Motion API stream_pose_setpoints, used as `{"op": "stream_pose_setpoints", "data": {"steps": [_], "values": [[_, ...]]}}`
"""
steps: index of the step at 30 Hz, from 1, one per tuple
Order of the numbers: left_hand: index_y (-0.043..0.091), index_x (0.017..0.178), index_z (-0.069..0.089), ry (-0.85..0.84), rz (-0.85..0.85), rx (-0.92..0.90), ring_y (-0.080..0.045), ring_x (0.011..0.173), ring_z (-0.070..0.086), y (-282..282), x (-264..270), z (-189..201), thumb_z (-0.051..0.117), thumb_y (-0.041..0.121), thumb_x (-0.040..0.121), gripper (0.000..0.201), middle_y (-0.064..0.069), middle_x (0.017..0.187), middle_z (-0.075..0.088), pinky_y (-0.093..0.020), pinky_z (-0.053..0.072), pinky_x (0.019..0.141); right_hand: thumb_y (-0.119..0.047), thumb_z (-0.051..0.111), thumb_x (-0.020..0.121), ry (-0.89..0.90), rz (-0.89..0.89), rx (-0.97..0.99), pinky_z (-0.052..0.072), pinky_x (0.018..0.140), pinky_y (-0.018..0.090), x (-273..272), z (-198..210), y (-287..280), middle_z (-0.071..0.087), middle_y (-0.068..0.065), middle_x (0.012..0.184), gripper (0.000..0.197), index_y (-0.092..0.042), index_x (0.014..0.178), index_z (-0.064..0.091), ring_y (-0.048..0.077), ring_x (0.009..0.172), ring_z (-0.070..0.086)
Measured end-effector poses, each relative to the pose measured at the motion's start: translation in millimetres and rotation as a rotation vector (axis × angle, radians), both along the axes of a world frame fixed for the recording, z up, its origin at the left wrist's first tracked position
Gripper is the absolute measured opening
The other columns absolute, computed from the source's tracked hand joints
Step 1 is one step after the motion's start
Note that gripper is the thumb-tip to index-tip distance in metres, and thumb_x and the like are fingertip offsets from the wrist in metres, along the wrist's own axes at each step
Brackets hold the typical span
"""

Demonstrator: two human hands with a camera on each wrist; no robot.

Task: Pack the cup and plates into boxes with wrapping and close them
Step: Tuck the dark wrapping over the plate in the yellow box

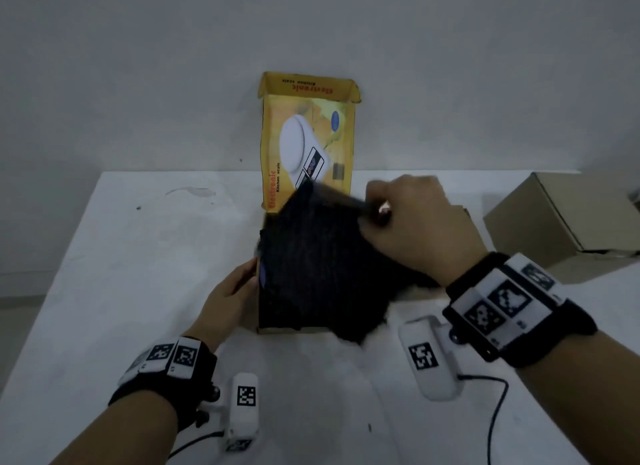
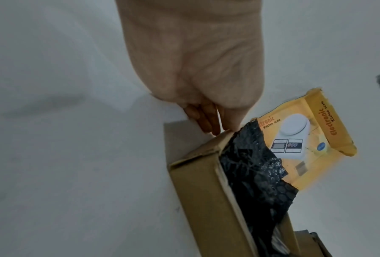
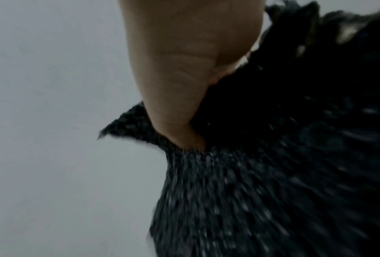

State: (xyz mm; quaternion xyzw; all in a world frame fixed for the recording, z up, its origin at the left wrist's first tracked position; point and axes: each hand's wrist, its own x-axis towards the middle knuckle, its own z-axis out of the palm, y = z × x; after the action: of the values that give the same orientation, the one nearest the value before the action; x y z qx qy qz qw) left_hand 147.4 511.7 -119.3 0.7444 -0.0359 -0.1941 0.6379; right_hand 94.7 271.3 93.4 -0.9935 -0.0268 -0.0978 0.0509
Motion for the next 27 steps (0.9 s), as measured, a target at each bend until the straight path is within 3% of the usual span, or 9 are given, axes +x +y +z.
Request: {"op": "stream_pose_setpoints", "data": {"steps": [3,4,6,10,12,14,19,22,27], "values": [[0.025,0.137,0.049,-0.015,-0.022,0.017,-0.006,0.125,0.047,0,1,-3,0.046,0.019,0.099,0.038,0.012,0.135,0.053,-0.029,0.037,0.107,-0.007,0.060,0.074,-0.299,-0.013,0.141,0.026,0.058,0.031,21,-14,1,0.048,0.001,0.063,0.018,-0.011,0.083,0.046,0.034,0.059,0.054],[0.026,0.136,0.050,-0.012,-0.019,0.016,-0.007,0.125,0.047,0,1,-5,0.045,0.020,0.099,0.037,0.012,0.135,0.054,-0.028,0.038,0.105,-0.004,0.060,0.074,-0.300,-0.008,0.094,0.034,0.060,0.033,24,-28,7,0.056,0.005,0.071,0.021,-0.011,0.089,0.047,0.034,0.066,0.058],[0.027,0.132,0.053,-0.011,0.015,0.026,-0.009,0.124,0.049,1,2,-6,0.045,0.024,0.100,0.033,0.011,0.131,0.056,-0.026,0.037,0.103,-0.006,0.052,0.078,-0.243,-0.001,-0.030,0.046,0.088,0.047,22,-67,25,0.063,0.013,0.114,0.027,-0.013,0.104,0.047,0.033,0.103,0.062],[0.030,0.122,0.060,0.028,0.045,-0.046,-0.009,0.117,0.056,0,0,-2,0.035,0.037,0.102,0.032,0.008,0.123,0.063,-0.032,0.041,0.104,-0.026,0.047,0.088,0.363,0.129,-0.021,0.003,0.111,0.065,0,-132,53,-0.002,0.013,0.159,0.064,-0.027,0.143,0.015,0.033,0.146,0.006],[0.031,0.120,0.059,0.060,0.051,-0.076,-0.007,0.112,0.059,-1,-2,4,0.033,0.035,0.102,0.032,0.009,0.119,0.064,-0.027,0.045,0.097,-0.052,0.058,0.084,0.679,0.157,0.096,-0.013,0.110,0.063,-9,-146,56,-0.024,0.003,0.156,0.093,-0.040,0.146,-0.010,0.026,0.144,-0.019],[0.028,0.120,0.059,0.045,0.047,-0.083,-0.006,0.110,0.060,-2,-2,8,0.038,0.030,0.101,0.029,0.010,0.117,0.065,-0.025,0.046,0.094,-0.076,0.054,0.073,0.752,0.167,0.228,-0.021,0.108,0.060,-9,-146,54,-0.025,0.000,0.156,0.104,-0.046,0.144,-0.017,0.021,0.143,-0.025],[0.026,0.123,0.057,-0.001,0.022,-0.021,-0.003,0.104,0.061,-2,-3,6,0.049,0.022,0.097,0.028,0.011,0.114,0.066,-0.023,0.048,0.089,-0.076,0.019,0.082,0.662,0.074,0.559,-0.026,0.108,0.052,15,-134,49,-0.016,-0.005,0.158,0.069,-0.052,0.145,0.003,0.010,0.143,-0.021],[0.030,0.121,0.057,-0.022,0.091,0.044,0.001,0.100,0.060,-7,-2,5,0.051,0.026,0.096,0.026,0.017,0.111,0.064,-0.021,0.049,0.086,-0.069,0.015,0.090,0.620,0.076,0.352,-0.023,0.108,0.053,23,-147,54,-0.021,-0.005,0.157,0.060,-0.052,0.145,0.000,0.014,0.143,-0.023],[0.034,0.120,0.056,-0.028,0.128,0.048,-0.003,0.105,0.060,-9,-1,-1,0.051,0.029,0.096,0.025,0.017,0.115,0.062,-0.026,0.050,0.088,-0.081,0.015,0.079,0.620,0.069,0.069,-0.019,0.108,0.062,31,-184,61,-0.039,-0.003,0.149,0.076,-0.051,0.141,-0.018,0.027,0.137,-0.036]]}}
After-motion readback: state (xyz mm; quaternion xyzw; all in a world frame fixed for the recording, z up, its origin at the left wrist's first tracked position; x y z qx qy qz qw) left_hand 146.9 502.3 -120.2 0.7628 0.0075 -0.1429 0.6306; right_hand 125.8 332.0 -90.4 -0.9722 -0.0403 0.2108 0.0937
